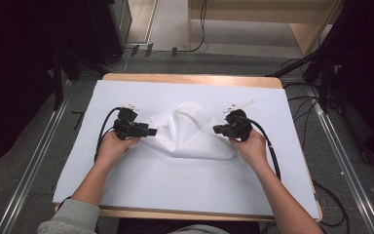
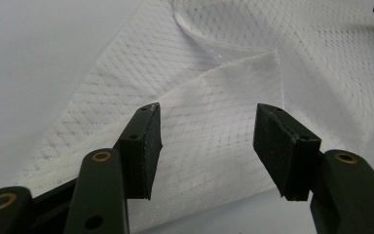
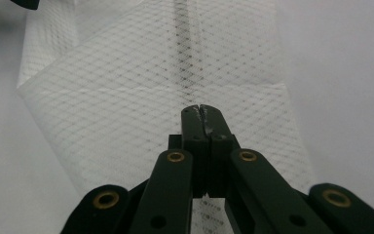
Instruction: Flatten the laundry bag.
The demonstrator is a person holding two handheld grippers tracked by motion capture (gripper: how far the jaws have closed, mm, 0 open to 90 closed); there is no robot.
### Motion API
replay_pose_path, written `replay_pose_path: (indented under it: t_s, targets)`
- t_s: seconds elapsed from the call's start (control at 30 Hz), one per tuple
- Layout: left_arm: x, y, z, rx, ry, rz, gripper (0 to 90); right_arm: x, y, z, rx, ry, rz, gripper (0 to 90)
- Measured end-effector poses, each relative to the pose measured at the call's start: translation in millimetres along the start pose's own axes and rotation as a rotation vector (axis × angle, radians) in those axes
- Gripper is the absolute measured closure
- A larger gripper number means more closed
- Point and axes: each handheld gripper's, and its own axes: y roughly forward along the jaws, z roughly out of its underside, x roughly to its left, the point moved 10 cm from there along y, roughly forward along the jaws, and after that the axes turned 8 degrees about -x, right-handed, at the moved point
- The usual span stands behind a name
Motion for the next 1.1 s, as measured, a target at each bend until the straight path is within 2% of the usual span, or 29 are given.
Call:
replay_pose_path:
  t_s: [0.3,0.53,0.63,0.8,1.0,1.1]
  targets:
    - [-1.2,1.1,0.2,0.002,0.004,0.003,44.5,2.7,14.1,-11.6,-0.032,0.006,-0.012,88.8]
    - [-1.3,0.9,-0.5,-0.002,0.000,0.001,44.5,5.7,20.3,-18.2,-0.028,0.024,-0.028,85.8]
    - [-1.0,-0.7,-1.2,-0.008,0.000,0.004,44.5,10.9,27.8,-25.6,-0.035,0.019,-0.042,82.5]
    - [-0.1,-1.3,-1.3,-0.010,-0.003,0.002,44.5,13.6,39.6,-29.1,-0.028,-0.001,-0.038,76.3]
    - [0.2,-1.4,-1.8,-0.013,-0.002,0.002,44.7,14.1,48.3,-36.5,-0.034,0.009,-0.047,67.8]
    - [0.4,-0.8,-1.5,-0.011,-0.002,0.001,44.7,11.3,60.0,-41.6,-0.046,0.000,-0.030,56.1]
